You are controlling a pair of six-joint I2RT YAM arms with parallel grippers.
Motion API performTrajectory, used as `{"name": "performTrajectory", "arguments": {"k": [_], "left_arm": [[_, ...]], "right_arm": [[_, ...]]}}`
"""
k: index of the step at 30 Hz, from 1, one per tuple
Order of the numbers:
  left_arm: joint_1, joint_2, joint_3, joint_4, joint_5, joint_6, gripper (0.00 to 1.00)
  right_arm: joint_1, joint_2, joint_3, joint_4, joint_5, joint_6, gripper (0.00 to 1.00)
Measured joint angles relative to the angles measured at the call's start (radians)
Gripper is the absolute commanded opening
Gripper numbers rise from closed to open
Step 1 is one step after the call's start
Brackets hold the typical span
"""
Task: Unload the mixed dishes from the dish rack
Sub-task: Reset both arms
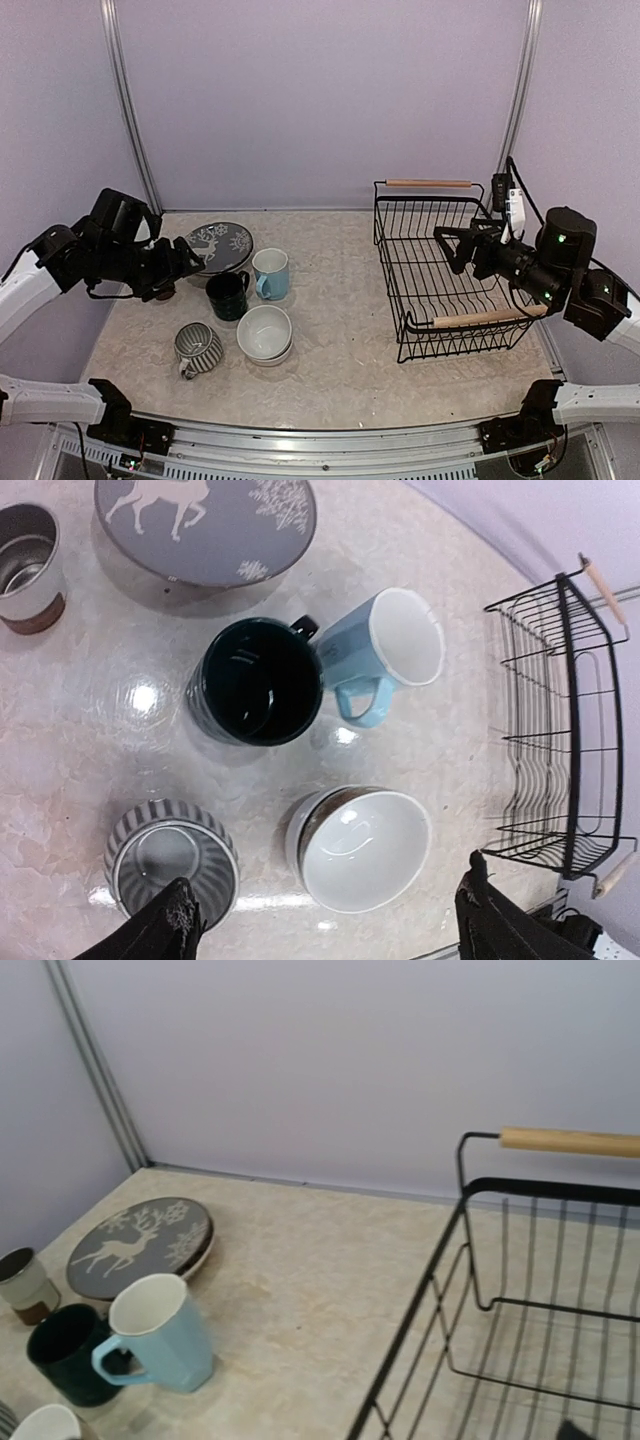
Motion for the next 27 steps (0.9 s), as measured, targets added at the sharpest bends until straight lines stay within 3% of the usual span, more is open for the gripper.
{"name": "performTrajectory", "arguments": {"k": [3, 11, 27], "left_arm": [[0.001, -0.057, 0.071, 0.010, -0.024, 0.070, 0.99], [0.001, -0.114, 0.219, 0.127, -0.026, 0.274, 0.99], [0.001, -0.241, 0.243, 0.225, 0.027, 0.492, 0.99]], "right_arm": [[0.000, -0.037, 0.001, -0.028, 0.019, -0.012, 1.00], [0.000, -0.057, 0.002, -0.034, 0.024, -0.028, 1.00], [0.000, -0.129, 0.002, -0.026, 0.035, -0.039, 1.00]]}}
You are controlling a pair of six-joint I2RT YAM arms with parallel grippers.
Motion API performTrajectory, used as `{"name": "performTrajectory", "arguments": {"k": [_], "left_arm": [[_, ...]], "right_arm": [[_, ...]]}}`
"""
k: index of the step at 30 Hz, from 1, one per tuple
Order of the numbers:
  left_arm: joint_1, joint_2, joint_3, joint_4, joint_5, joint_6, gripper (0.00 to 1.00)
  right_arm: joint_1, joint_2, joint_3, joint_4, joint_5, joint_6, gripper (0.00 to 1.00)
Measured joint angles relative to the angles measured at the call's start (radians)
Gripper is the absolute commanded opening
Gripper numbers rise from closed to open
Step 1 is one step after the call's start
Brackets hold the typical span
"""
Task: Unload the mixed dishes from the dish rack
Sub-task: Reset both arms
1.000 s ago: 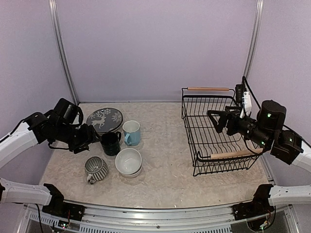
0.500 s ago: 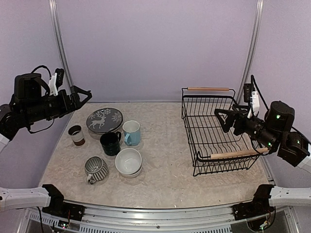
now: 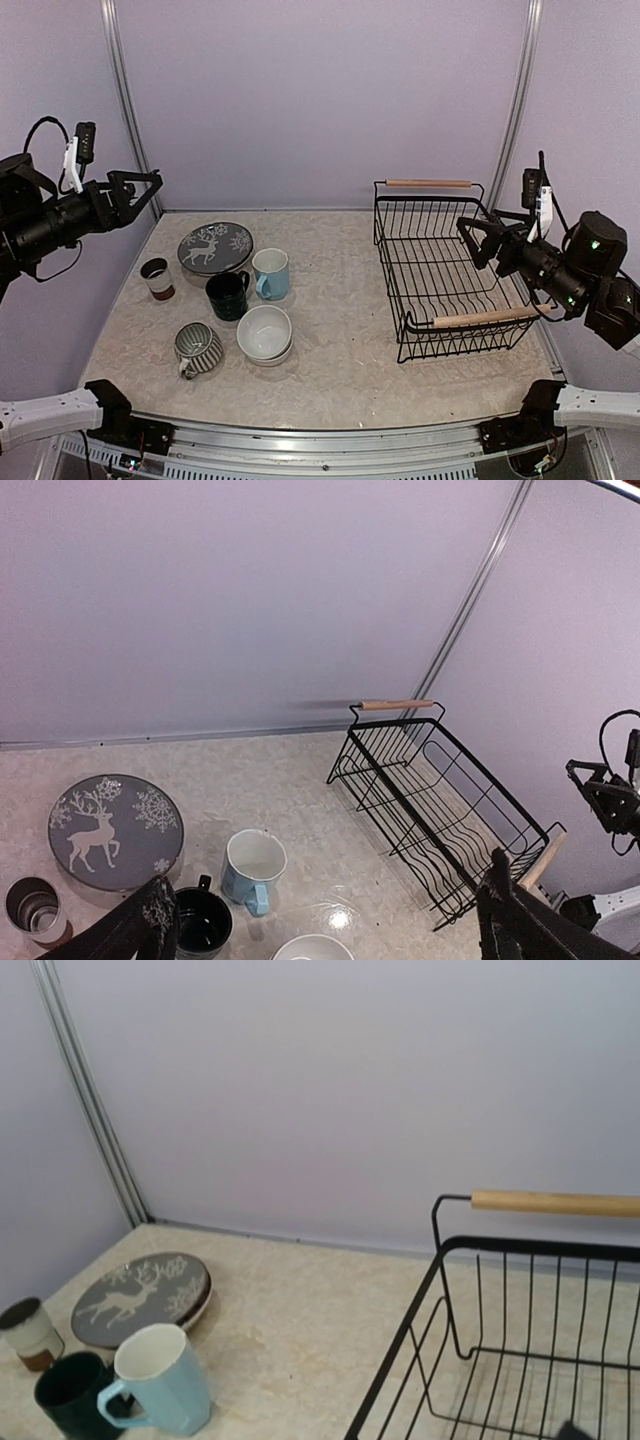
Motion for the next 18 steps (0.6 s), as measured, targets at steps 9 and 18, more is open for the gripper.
{"name": "performTrajectory", "arguments": {"k": [9, 18], "left_arm": [[0.000, -0.055, -0.018, 0.117, -0.001, 0.021, 0.99], [0.000, -0.069, -0.090, 0.169, 0.006, 0.003, 0.99]], "right_arm": [[0.000, -0.110, 0.000, -0.011, 0.005, 0.000, 1.00], [-0.002, -0.194, 0.000, -0.019, -0.011, 0.009, 1.00]]}}
